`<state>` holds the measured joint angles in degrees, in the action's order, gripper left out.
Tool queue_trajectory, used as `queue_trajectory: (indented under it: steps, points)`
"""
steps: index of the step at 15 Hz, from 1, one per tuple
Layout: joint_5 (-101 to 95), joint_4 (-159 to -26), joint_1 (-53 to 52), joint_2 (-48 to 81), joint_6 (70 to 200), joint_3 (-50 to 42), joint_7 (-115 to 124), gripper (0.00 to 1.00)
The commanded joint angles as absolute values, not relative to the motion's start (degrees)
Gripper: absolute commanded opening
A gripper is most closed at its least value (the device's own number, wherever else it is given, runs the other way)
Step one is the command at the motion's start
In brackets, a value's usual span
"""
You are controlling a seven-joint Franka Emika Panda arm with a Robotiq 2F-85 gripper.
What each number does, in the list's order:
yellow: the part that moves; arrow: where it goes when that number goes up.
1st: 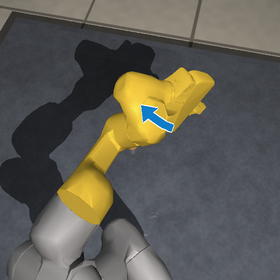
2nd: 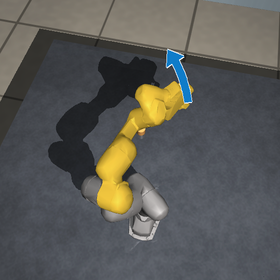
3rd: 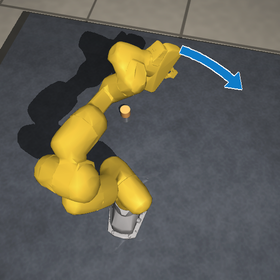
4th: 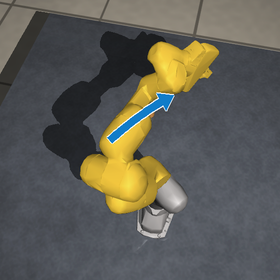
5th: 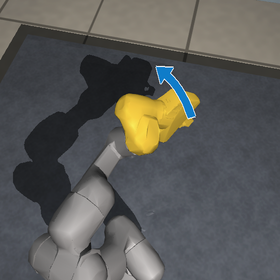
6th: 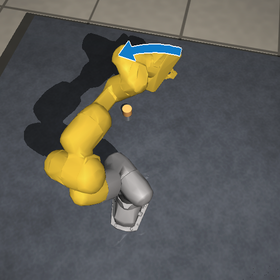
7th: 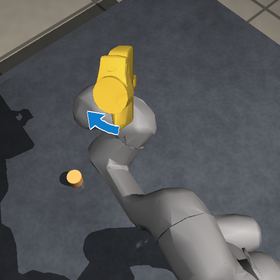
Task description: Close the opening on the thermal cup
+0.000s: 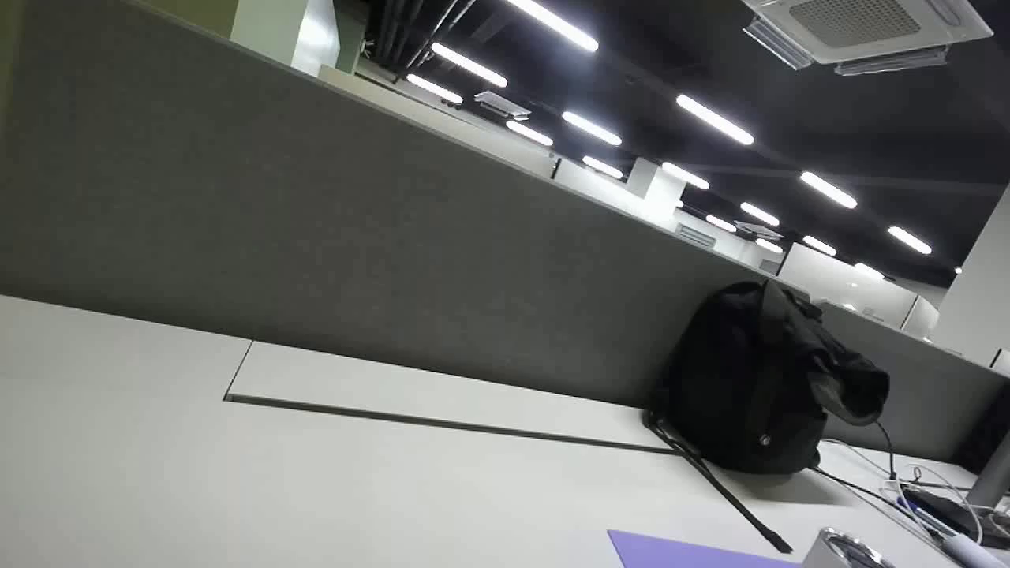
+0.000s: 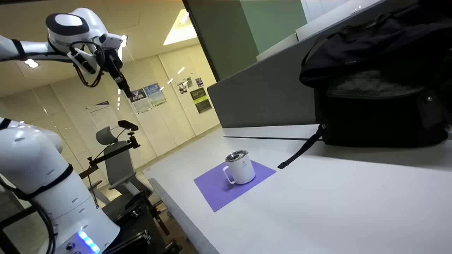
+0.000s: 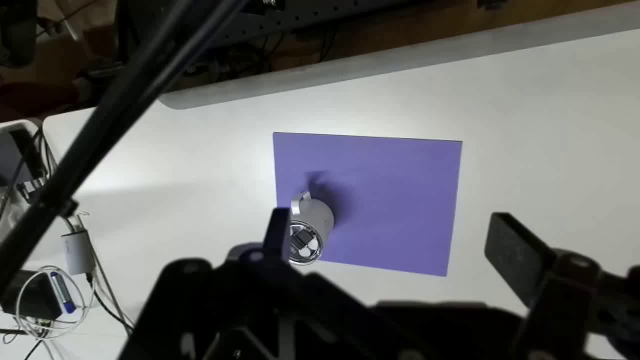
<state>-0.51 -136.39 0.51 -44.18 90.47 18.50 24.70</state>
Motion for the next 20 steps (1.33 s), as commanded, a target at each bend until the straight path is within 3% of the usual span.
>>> queue_trajectory:
  steps: [1,9,15,20]
  points:
    - [-1.06,-136.25,-0.57,-43.83,90.41,17.76,25.31,1.00]
    - [-2.15,-137.14,-1.00,-44.88,92.31,16.74,23.01,1.00]
    - [-9.01,-146.10,-2.02,-44.65,117.05,6.57,3.71,1.00]
    - [-21.06,-153.33,3.93,-38.55,135.30,1.18,-5.38,1.00]
